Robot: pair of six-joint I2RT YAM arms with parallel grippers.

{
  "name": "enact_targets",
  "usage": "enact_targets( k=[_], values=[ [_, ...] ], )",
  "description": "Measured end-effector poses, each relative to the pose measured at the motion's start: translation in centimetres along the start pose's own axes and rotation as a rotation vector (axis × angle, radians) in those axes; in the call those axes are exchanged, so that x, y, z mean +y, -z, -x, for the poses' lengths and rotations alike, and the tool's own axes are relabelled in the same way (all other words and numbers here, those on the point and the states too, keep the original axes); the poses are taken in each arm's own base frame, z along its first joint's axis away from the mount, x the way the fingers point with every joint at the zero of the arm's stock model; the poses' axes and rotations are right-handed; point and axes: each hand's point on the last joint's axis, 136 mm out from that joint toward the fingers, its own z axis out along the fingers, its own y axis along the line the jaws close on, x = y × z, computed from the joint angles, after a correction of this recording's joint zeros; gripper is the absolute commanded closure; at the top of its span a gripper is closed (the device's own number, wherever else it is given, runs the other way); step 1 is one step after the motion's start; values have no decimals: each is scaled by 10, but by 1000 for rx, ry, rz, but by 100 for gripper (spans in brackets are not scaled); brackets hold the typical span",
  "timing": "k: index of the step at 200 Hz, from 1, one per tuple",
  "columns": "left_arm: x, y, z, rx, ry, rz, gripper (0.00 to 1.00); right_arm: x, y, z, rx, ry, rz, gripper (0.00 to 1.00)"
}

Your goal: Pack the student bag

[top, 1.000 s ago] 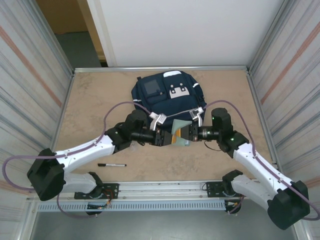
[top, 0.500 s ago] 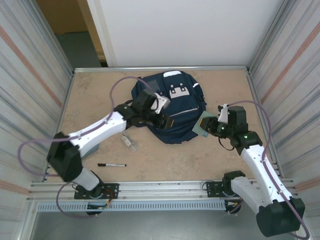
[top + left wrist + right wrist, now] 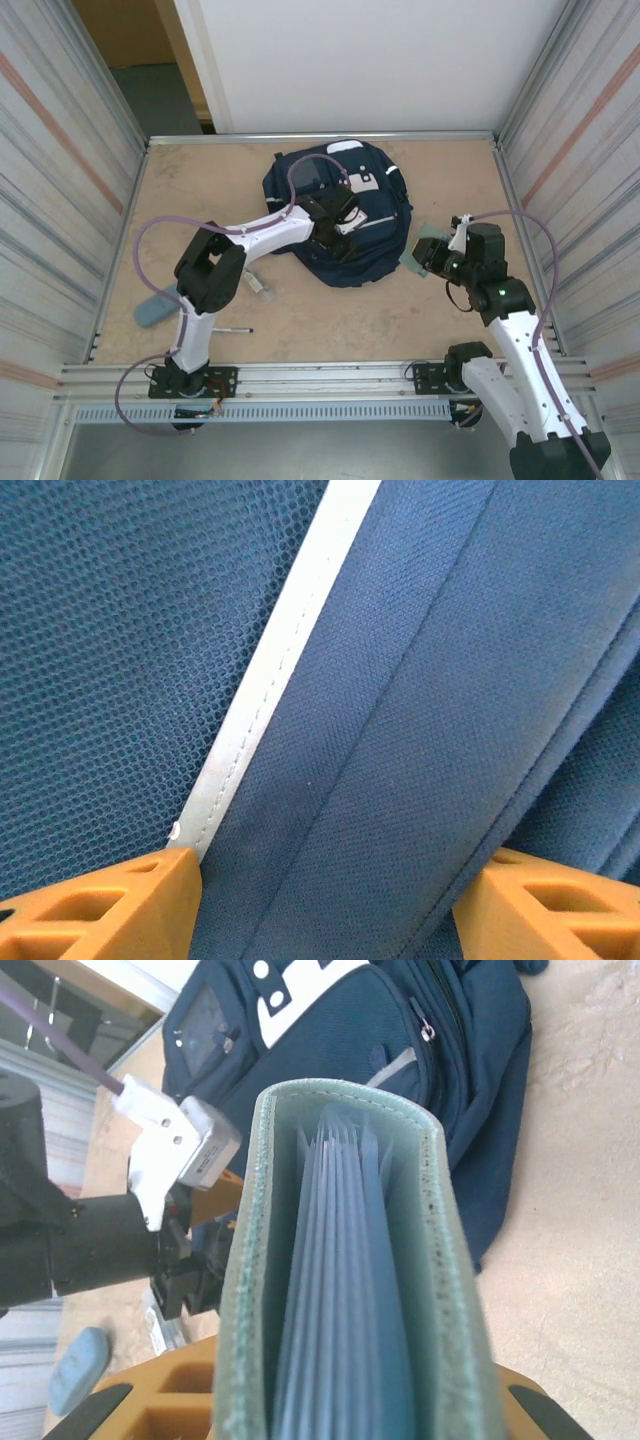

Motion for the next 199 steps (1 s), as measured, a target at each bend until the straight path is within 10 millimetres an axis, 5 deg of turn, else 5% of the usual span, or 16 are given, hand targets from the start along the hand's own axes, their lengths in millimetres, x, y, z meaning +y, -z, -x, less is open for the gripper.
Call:
enact_targets(
  k=[37, 84, 143, 165, 199],
  values=[
    [6, 3, 9, -12, -39, 42, 100, -12, -11, -13, 63, -64, -16, 100],
    [10, 22, 19, -59, -54, 53, 100, -6, -23, -26, 168, -134, 31, 93],
    [21, 114, 82, -290, 23, -47, 100, 9, -76, -60, 431, -327, 93, 93],
    [25, 135, 94, -336, 77, -71, 100, 18, -88, -51, 397, -366, 115, 94],
    [16, 139, 93, -327, 128, -133, 100, 31, -121, -27, 323, -422, 123, 90]
  ],
)
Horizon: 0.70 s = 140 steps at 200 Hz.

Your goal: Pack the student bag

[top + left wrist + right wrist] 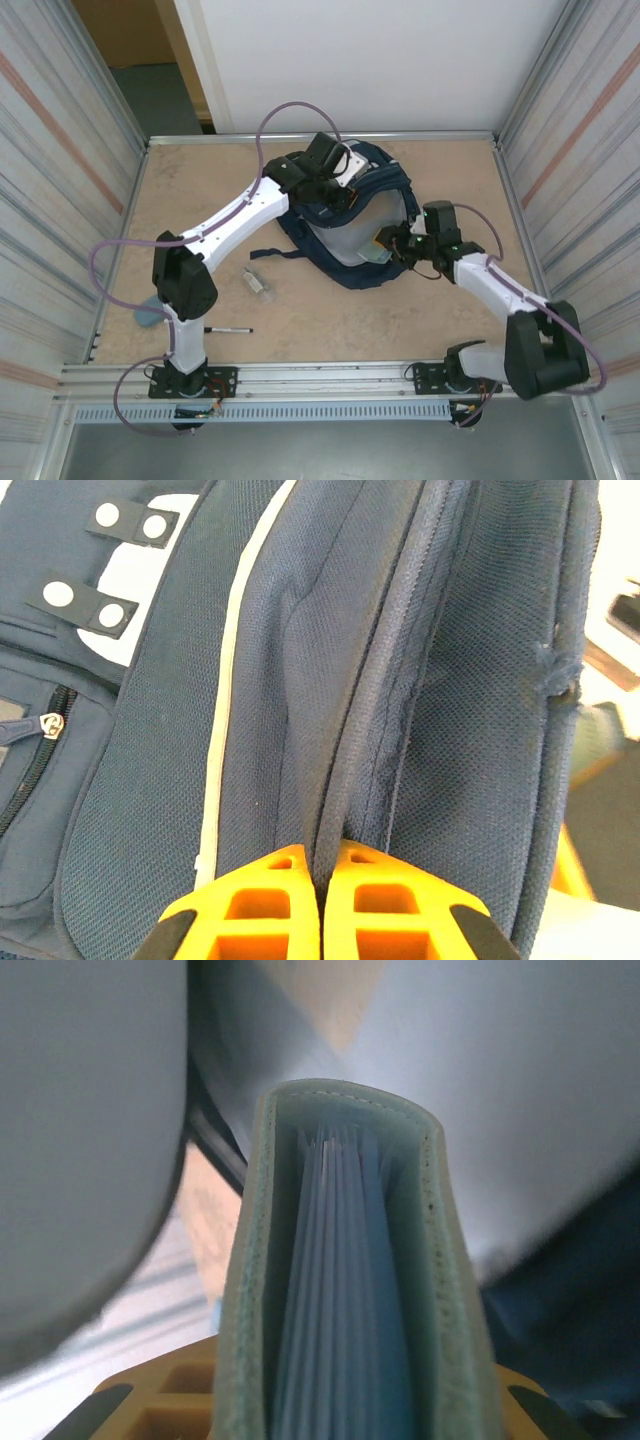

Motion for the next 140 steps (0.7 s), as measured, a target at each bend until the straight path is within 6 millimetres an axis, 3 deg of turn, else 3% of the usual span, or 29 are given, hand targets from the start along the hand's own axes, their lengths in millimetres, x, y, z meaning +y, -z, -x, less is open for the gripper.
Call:
enact_targets(
  k=[39, 75, 140],
  values=[
    [-9, 2, 2, -4, 40, -55, 100, 30, -45, 38, -128, -19, 29, 90],
    [-16, 10, 10, -28, 48, -87, 100, 35, -99, 77, -246, -23, 35, 85],
    [8, 21, 23, -85, 22, -41, 100, 58, -173, 117, -328, -89, 162, 60]
  ],
)
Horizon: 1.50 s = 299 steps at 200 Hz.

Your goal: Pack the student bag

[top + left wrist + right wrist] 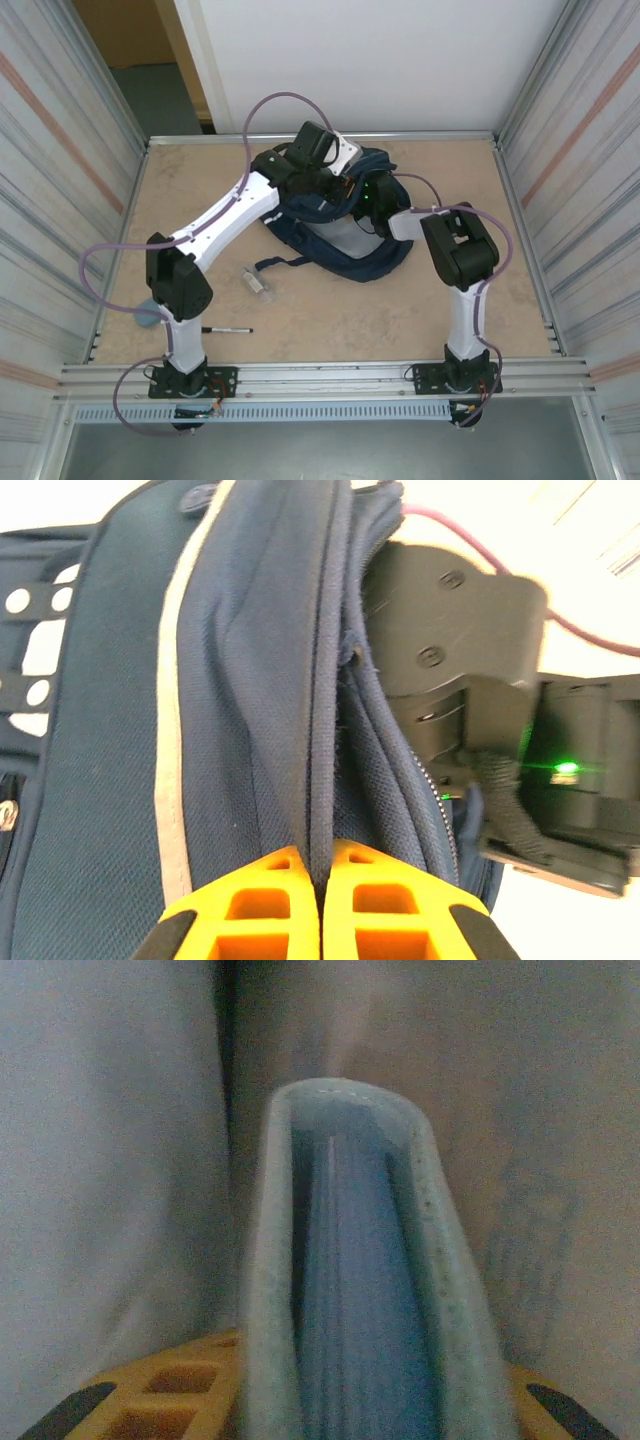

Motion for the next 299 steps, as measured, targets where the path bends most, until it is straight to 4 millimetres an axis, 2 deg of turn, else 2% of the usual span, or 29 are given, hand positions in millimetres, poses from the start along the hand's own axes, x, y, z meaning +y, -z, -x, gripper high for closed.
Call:
enact_targets(
  k=[10, 15, 22, 34, 60, 75, 95, 102, 135, 157, 211, 230, 237, 255, 271, 299],
  values=[
    [-1, 2, 1, -4, -5, -10, 100, 1, -11, -2, 13, -27, 12, 52],
    [-2, 3, 2, -6, -9, -12, 100, 6, -15, -3, 23, -30, 27, 45],
    [-3, 5, 3, -12, -15, -16, 100, 14, -19, -3, 33, -37, 41, 39],
    [-2, 9, 6, -26, -21, -20, 100, 21, -21, -5, 51, -41, 41, 38],
    [6, 19, 8, -48, -14, -28, 100, 16, -16, -9, 81, -42, -17, 39],
    [11, 21, 7, -52, -8, -39, 100, 12, -8, -11, 107, -33, -63, 45],
    [19, 23, 9, -60, 0, -44, 100, 2, -1, -13, 141, -22, -111, 73],
    [21, 24, 9, -63, 2, -44, 100, -1, 2, -13, 154, -14, -120, 79],
    [21, 23, 10, -73, 2, -68, 100, 4, 5, -16, 202, 5, -87, 91],
    [18, 21, 8, -70, 1, -88, 100, 8, 1, -23, 244, 13, -56, 92],
    [12, 22, 11, -85, -8, -124, 100, 29, -33, -50, 294, 58, 47, 81],
    [13, 23, 13, -94, -6, -129, 100, 34, -45, -57, 295, 56, 70, 68],
    [13, 23, 14, -99, -6, -129, 100, 33, -48, -58, 291, 49, 68, 60],
    [12, 24, 15, -103, -7, -137, 100, 36, -47, -57, 289, 54, 78, 48],
    [12, 24, 18, -114, -9, -144, 100, 39, -43, -54, 283, 54, 68, 46],
    [21, 21, 14, -118, 23, -160, 100, 27, -28, -47, 278, 38, -6, 43]
  ],
)
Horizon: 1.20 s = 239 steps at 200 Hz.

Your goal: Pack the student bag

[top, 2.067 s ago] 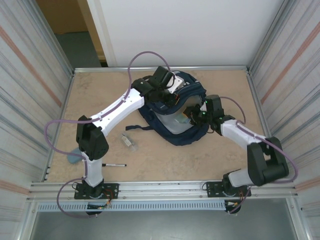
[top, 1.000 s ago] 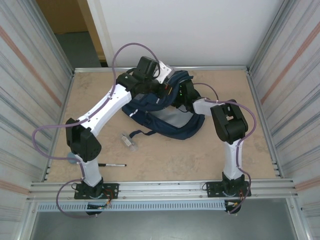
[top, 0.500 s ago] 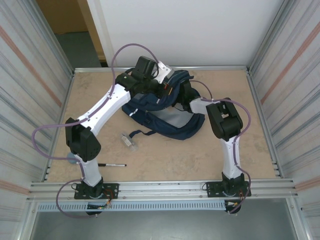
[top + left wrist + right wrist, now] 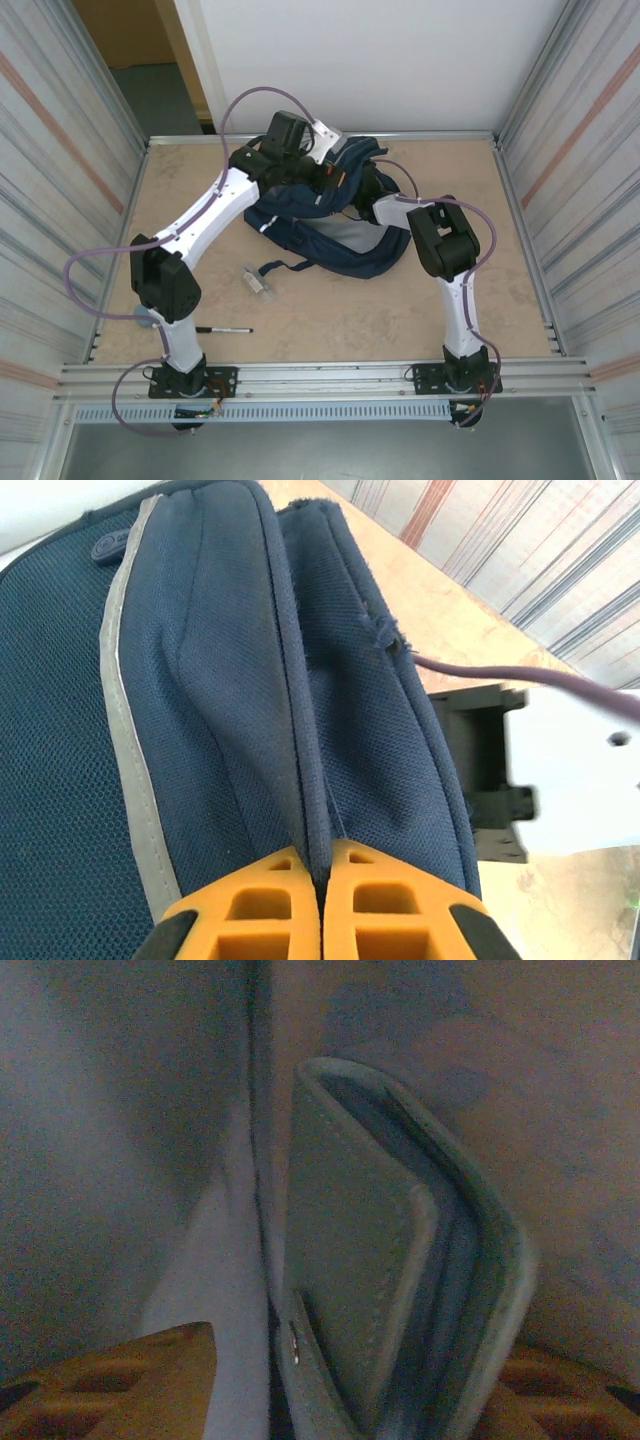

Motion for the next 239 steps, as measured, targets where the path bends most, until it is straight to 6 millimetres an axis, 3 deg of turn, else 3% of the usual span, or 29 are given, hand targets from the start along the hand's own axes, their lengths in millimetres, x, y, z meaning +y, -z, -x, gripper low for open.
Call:
enact_targets(
  k=[54, 71, 91, 106, 140, 183, 190, 209, 222, 239],
  values=[
    [14, 4, 3, -19, 65, -15, 100, -31, 39, 3, -7, 3, -227, 42],
    [15, 2, 0, -15, 70, -22, 100, -40, 47, 1, 5, 23, -284, 48],
    [15, -1, -3, -8, 81, -27, 100, -48, 53, -3, 23, 50, -336, 66],
    [15, -2, -5, -6, 85, -29, 100, -46, 55, -3, 29, 70, -336, 75],
    [15, -3, -3, -16, 92, -35, 100, -22, 48, -2, 23, 69, -233, 79],
    [15, -3, -3, -16, 91, -36, 100, -6, 17, -4, 9, 40, -103, 70],
    [15, -3, -3, -16, 91, -35, 100, -8, 9, -3, 9, 34, -97, 64],
    [16, -3, -4, -16, 92, -33, 100, -13, -6, 1, 9, 0, -94, 37],
    [15, -3, -2, -21, 88, -35, 100, -1, -4, 4, -4, -2, -79, 32],
    [16, -2, -1, -26, 80, -34, 100, -5, 2, 3, -18, -9, -129, 30]
  ],
)
